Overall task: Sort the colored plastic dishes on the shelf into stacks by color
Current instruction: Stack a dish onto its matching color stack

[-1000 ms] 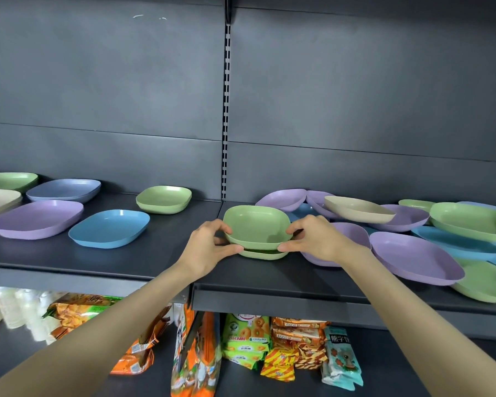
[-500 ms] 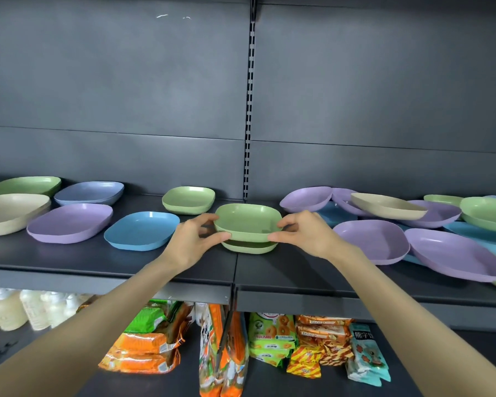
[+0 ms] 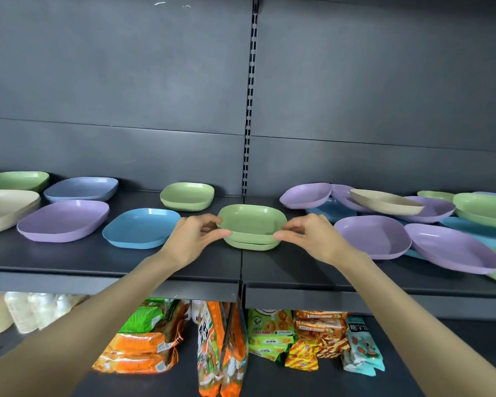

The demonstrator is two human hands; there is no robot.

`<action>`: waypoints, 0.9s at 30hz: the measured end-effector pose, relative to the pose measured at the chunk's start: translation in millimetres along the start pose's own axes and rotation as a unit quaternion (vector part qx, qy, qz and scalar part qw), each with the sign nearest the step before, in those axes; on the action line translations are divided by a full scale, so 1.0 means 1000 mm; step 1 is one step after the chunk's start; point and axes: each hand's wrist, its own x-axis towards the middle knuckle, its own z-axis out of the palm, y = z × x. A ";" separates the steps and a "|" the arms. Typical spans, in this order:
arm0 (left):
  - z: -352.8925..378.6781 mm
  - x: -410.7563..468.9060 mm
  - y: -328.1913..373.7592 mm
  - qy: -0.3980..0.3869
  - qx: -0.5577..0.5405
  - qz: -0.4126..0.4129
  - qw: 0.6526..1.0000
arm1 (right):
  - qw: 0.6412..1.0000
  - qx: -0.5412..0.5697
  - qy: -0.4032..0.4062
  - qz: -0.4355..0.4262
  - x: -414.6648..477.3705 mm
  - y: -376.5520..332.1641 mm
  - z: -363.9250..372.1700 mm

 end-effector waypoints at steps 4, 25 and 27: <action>0.000 0.001 0.001 -0.001 0.005 -0.001 1.000 | 1.000 -0.005 -0.005 -0.007 0.001 -0.002 -0.002; -0.050 -0.020 -0.002 0.117 -0.019 -0.038 0.992 | 0.996 0.051 -0.001 -0.066 0.037 -0.042 0.012; -0.064 -0.017 -0.010 0.128 -0.024 -0.038 0.991 | 0.996 0.051 0.015 -0.075 0.045 -0.056 0.017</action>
